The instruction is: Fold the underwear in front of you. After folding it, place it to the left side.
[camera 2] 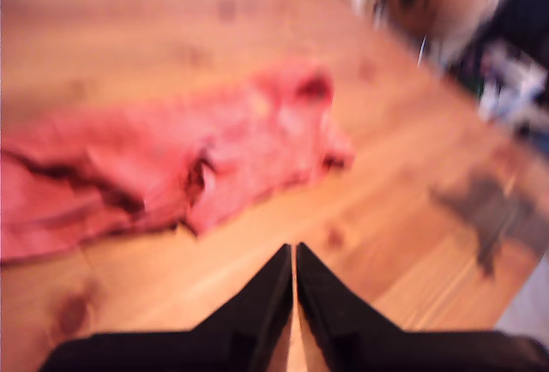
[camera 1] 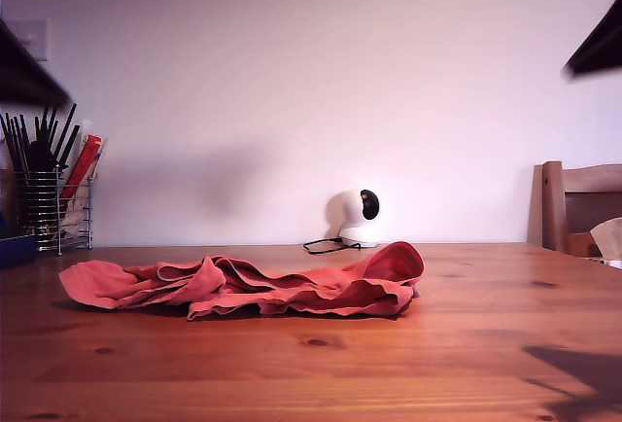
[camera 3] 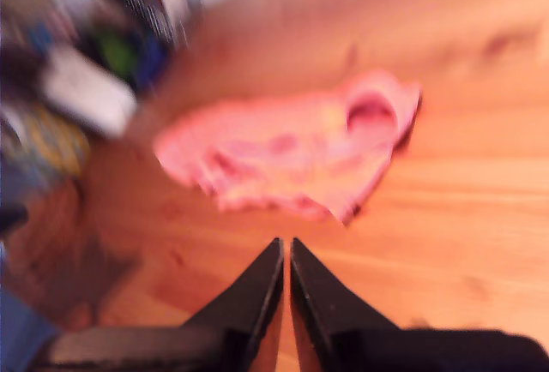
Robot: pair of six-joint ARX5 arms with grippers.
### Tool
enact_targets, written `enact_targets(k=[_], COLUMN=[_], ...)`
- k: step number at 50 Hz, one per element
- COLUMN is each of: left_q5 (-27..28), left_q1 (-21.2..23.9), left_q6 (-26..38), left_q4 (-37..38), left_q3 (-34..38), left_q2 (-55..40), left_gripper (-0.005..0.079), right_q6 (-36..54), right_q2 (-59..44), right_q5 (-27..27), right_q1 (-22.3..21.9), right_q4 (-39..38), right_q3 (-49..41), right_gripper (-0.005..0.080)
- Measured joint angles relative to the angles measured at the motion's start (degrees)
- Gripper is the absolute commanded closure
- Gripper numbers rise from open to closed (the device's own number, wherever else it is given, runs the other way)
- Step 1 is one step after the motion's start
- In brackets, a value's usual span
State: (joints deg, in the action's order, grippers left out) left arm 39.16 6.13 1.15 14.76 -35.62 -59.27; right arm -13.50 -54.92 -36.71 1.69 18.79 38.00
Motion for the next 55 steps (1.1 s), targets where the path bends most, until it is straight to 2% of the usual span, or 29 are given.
enact_targets(k=[7, 14, 17, 21, 23, 30, 42, 55], left_q5=[-3.91, -6.84, -7.65, -8.04, -9.01, -13.64, -15.74, -18.75], left_q1=[2.19, 3.43, 3.85, 4.44, 4.81, 5.86, 6.82, 8.72], left_q6=[3.39, 6.64, 8.17, 10.12, 11.21, 12.79, 17.55, 20.72], left_q4=[0.28, 1.79, 2.78, 4.13, 4.61, 6.69, 9.49, 9.11], left_q3=[-4.85, -9.9, -12.07, -14.93, -16.22, -21.14, -30.73, -32.35], left_q2=[-7.54, -14.1, -17.11, -21.31, -23.23, -28.3, -34.36, -40.26], left_gripper=[0.0761, 0.073, 0.0634, 0.0438, 0.0384, 0.0377, 0.0324, 0.0325], right_q6=[5.6, 11.65, 13.44, 15.1, 16.24, 19.96, 24.15, 27.39], right_q2=[-8.5, -16.37, -19.96, -25.14, -27.76, -35.65, -46.29, -55.34], right_q5=[5.09, 8.81, 9.81, 10.78, 11.43, 13.77, 19.89, 22.38], right_q1=[3.89, 6.93, 8.17, 9.92, 10.86, 13.18, 15.37, 16.11], right_q4=[0.24, 0.22, 0.96, 3.37, 4.74, 8.57, 12.83, 16.2], right_q3=[5.66, 12.92, 16.09, 20.63, 22.91, 29.88, 41.83, 49.4], right_gripper=[0.0659, 0.0543, 0.0495, 0.0451, 0.0436, 0.0393, 0.0344, 0.0344])
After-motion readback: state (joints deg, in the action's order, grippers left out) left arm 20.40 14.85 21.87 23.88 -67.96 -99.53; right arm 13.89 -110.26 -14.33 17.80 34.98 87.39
